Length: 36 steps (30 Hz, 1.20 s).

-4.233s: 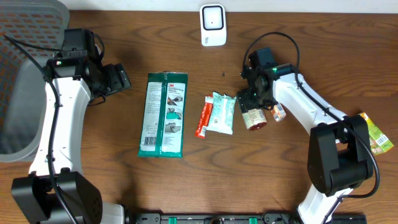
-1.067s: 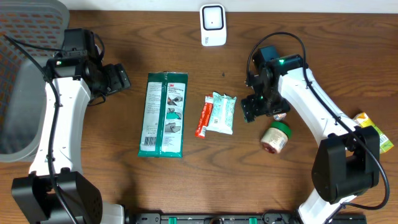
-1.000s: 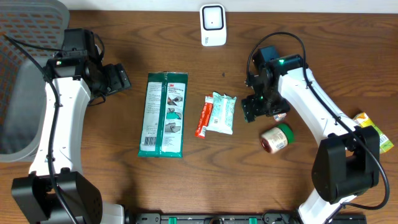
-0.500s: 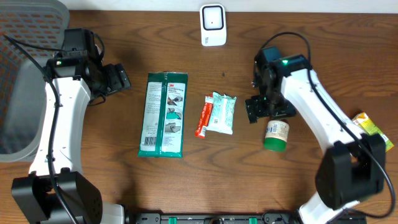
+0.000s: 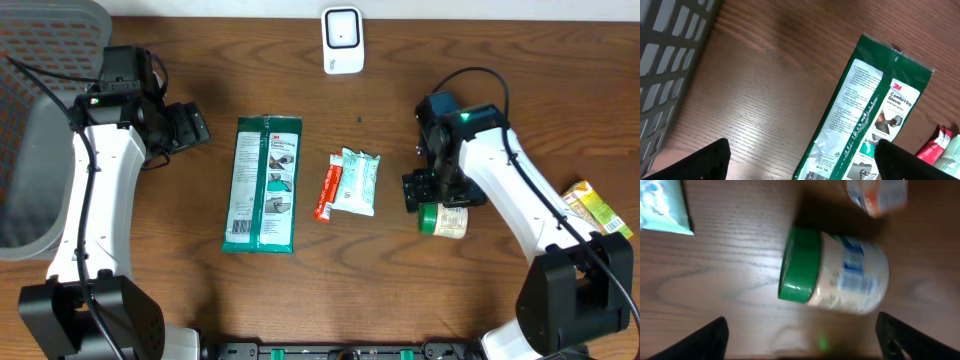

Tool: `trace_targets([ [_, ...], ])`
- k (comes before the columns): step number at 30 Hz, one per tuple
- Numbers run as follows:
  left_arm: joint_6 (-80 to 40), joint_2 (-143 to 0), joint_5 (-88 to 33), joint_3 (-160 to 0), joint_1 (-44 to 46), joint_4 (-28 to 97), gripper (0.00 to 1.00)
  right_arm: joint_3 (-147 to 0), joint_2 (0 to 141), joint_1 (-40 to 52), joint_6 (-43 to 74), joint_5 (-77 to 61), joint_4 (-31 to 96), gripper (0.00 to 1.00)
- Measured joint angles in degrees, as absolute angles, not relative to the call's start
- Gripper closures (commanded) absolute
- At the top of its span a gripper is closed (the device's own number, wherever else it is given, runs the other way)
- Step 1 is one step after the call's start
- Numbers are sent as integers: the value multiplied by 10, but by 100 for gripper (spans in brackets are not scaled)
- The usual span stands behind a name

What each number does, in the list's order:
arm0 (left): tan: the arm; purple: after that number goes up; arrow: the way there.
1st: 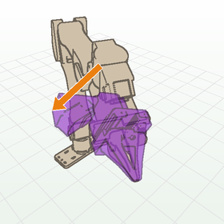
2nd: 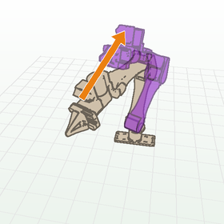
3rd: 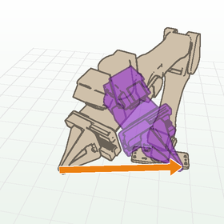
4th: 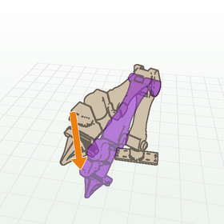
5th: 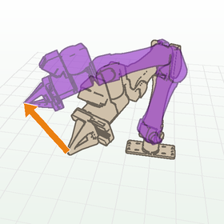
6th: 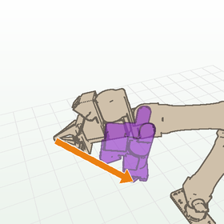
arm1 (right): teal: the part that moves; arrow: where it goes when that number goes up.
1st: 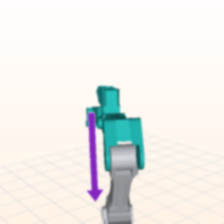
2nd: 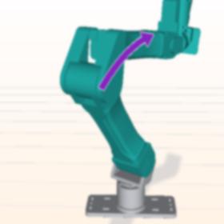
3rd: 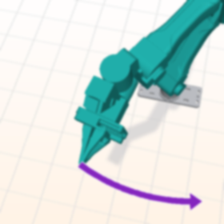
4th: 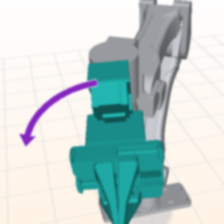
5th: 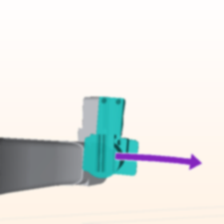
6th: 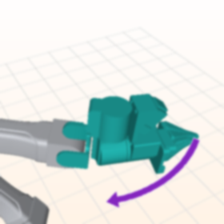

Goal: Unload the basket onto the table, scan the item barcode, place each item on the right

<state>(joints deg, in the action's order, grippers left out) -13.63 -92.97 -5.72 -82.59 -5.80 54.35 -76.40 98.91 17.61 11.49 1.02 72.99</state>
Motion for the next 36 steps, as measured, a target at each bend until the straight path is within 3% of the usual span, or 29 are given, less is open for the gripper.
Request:
trace_targets([
  [3, -136, -930, -57, -826, -58, 544, 8, -764, 989, 188, 64, 6, 708, 9],
  [9, -136, -930, -57, -826, -58, 544, 8, -764, 989, 232, -41, 17, 675, 8],
  [17, -136, -930, -57, -826, -58, 544, 7, -763, 989, 231, -67, 86, 641, 11],
  [25, -136, -930, -57, -826, -58, 544, 8, -751, 989, 228, 12, 96, 637, 15],
  [27, -136, -930, -57, -826, -58, 544, 8, -738, 989, 226, 48, 95, 637, 14],
  [31, -136, -930, -57, -826, -58, 544, 8, -697, 989, 223, 122, 96, 636, 1],
  [36, -136, -930, -57, -826, -58, 544, 8, -670, 989, 209, 201, 100, 637, 1],
])
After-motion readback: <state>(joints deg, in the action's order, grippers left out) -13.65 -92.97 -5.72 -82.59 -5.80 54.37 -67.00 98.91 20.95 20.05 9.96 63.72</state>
